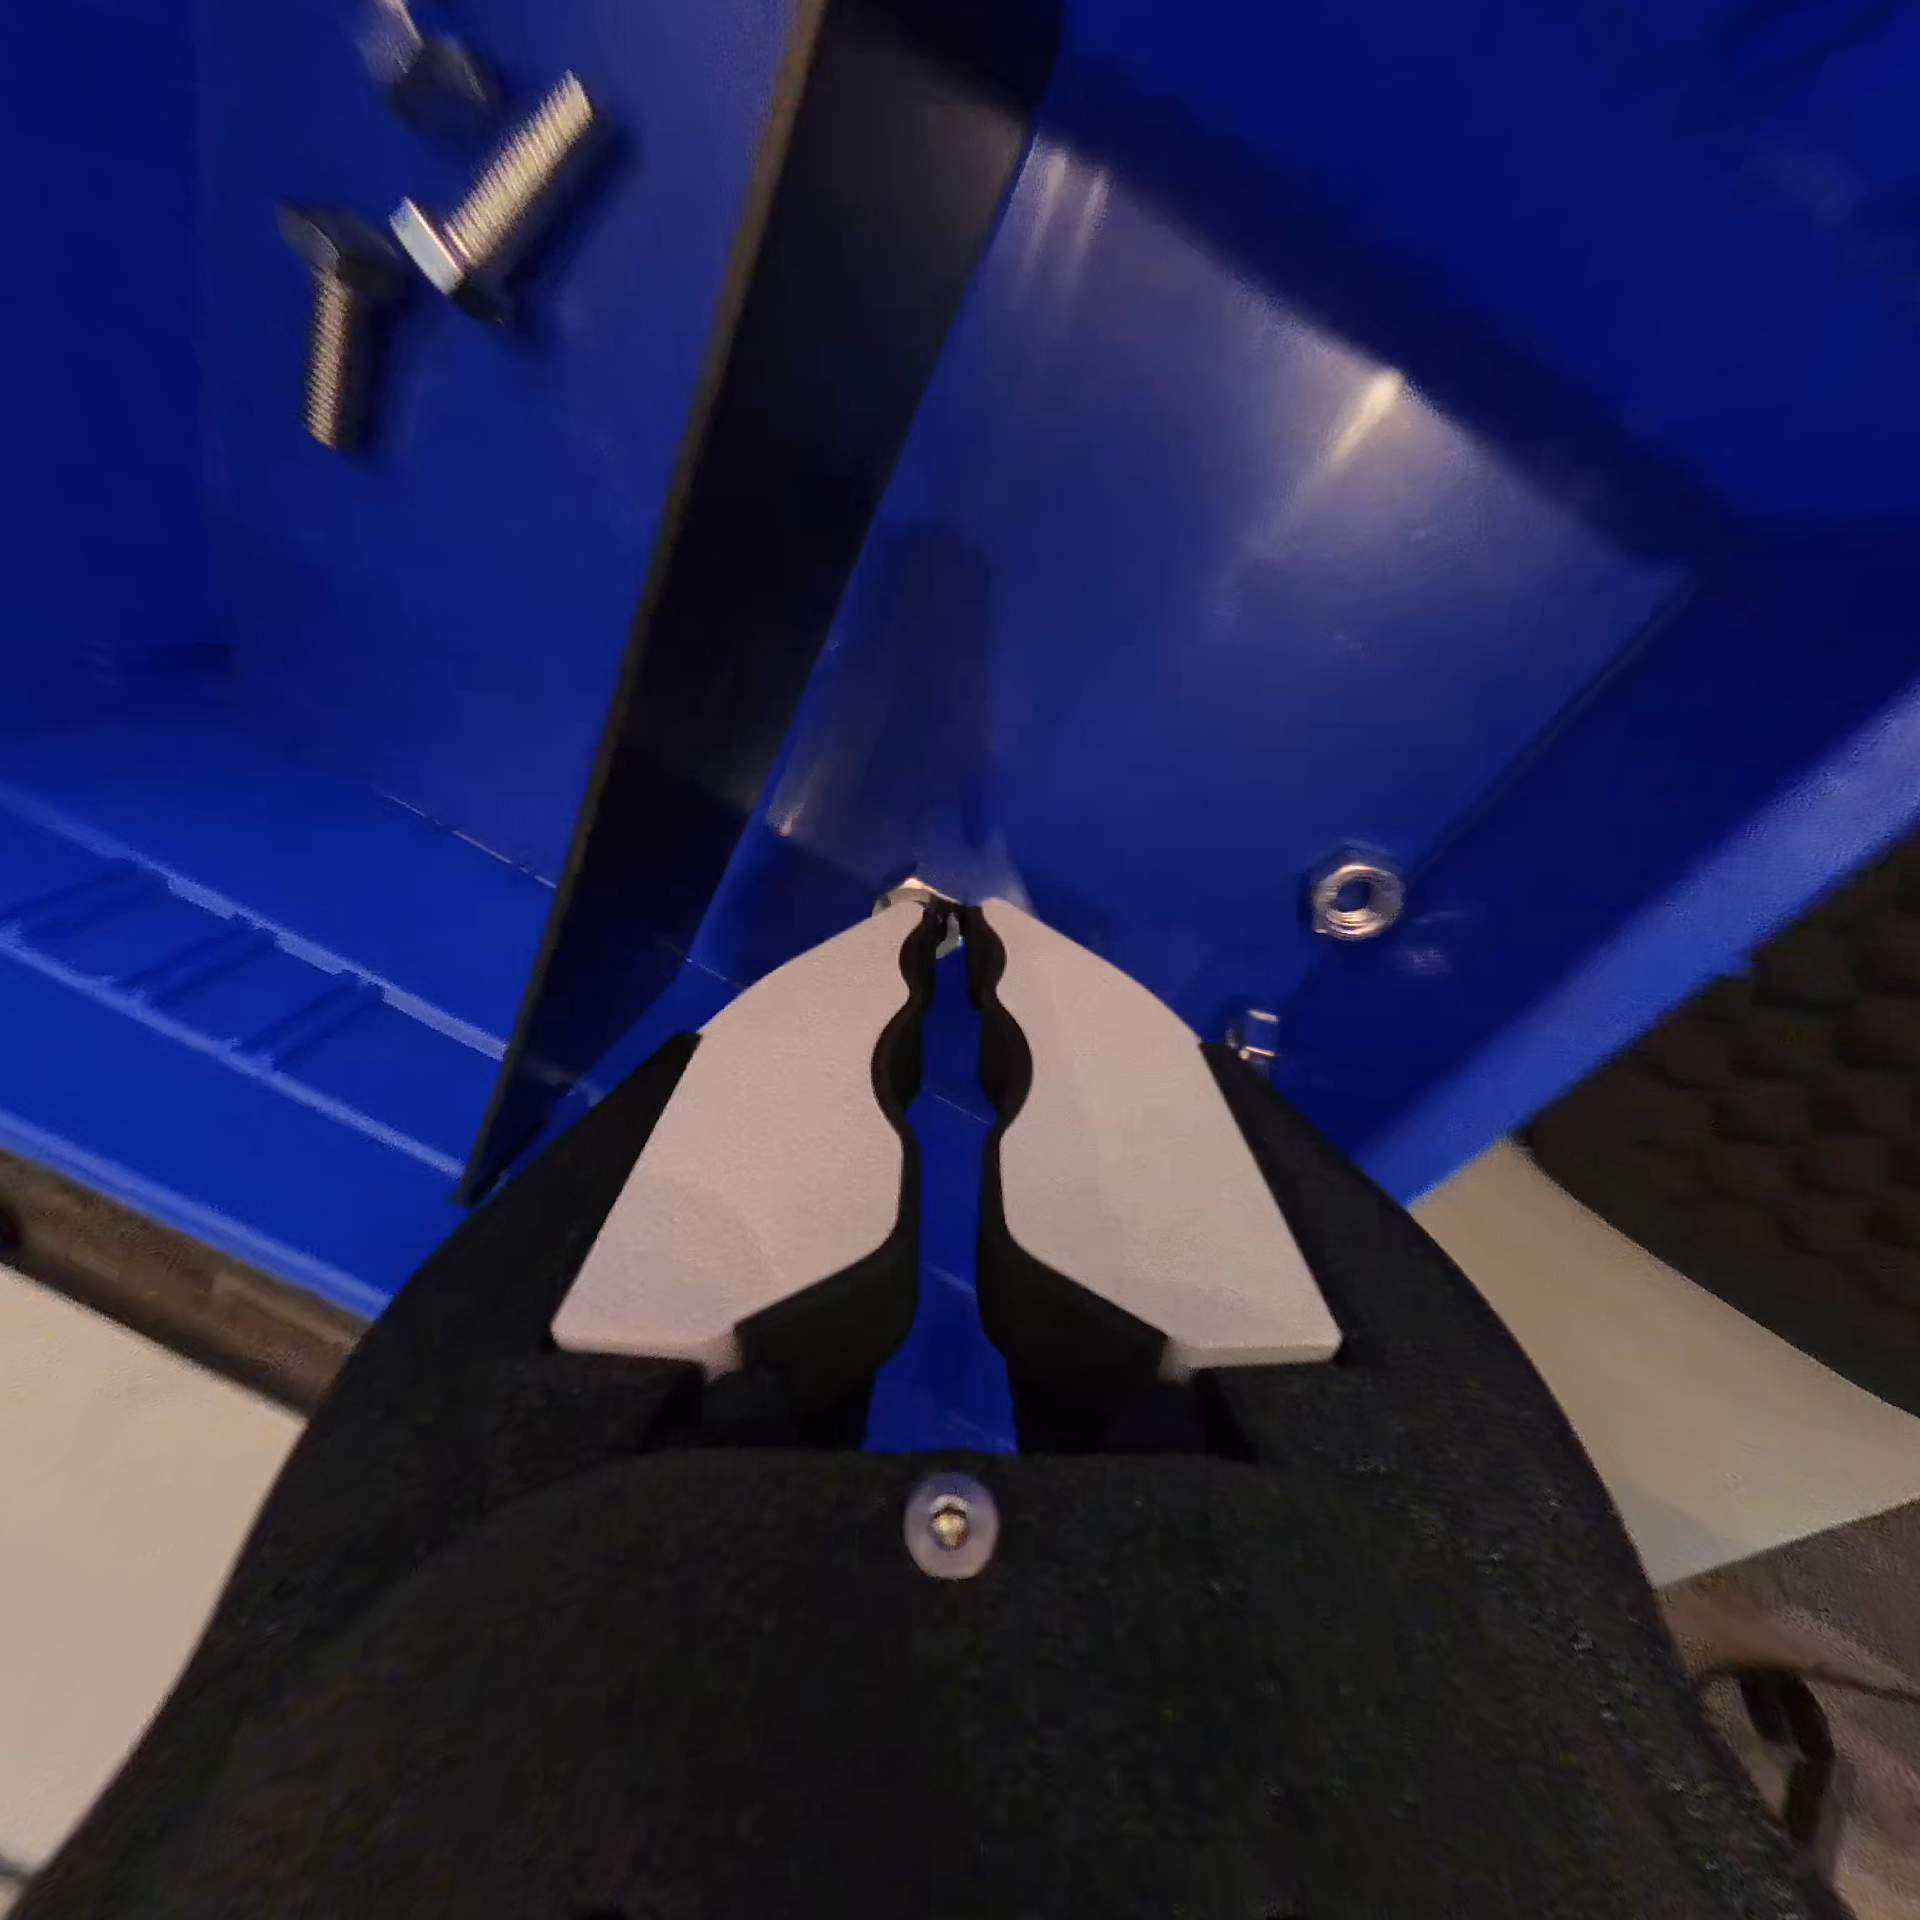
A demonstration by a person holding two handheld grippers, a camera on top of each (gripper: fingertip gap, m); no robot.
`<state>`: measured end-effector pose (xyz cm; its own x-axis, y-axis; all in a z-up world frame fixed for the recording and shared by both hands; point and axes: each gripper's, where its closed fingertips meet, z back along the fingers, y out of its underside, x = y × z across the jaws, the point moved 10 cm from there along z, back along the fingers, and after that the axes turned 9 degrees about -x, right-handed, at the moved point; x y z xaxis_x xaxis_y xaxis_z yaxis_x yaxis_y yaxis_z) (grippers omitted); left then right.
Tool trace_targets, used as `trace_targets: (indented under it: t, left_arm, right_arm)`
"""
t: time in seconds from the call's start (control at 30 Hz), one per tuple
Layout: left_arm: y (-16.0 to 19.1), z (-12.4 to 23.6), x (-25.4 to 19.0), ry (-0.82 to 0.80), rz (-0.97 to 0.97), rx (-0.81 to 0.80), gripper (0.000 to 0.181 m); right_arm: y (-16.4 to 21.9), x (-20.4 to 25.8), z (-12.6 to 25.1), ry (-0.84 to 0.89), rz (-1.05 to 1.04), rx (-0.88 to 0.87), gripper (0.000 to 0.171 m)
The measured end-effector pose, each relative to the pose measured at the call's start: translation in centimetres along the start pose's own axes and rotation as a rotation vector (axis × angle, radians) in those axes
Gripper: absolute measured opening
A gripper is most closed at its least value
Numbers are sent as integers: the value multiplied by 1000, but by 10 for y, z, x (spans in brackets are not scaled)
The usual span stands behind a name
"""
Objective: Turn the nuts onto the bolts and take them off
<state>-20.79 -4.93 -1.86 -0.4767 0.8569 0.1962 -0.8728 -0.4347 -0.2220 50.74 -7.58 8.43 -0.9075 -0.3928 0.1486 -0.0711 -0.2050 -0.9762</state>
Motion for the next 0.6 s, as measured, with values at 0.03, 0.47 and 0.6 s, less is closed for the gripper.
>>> trace_targets:
  t: [0.03, 0.47, 0.6]
  left_arm:
    - [-3, 10, -1, 6, 1, -41, 5]
    - [-194, 61, -124, 159, -313, -376, 5]
    - [-228, -8, -158, 177, -419, -232, 4]
  right_arm:
    - [0, 0, 0, 0, -1, -3, 41]
    - [-4, 13, -4, -29, 43, 23, 41]
    - [-1, 12, -3, -26, 49, 44, 41]
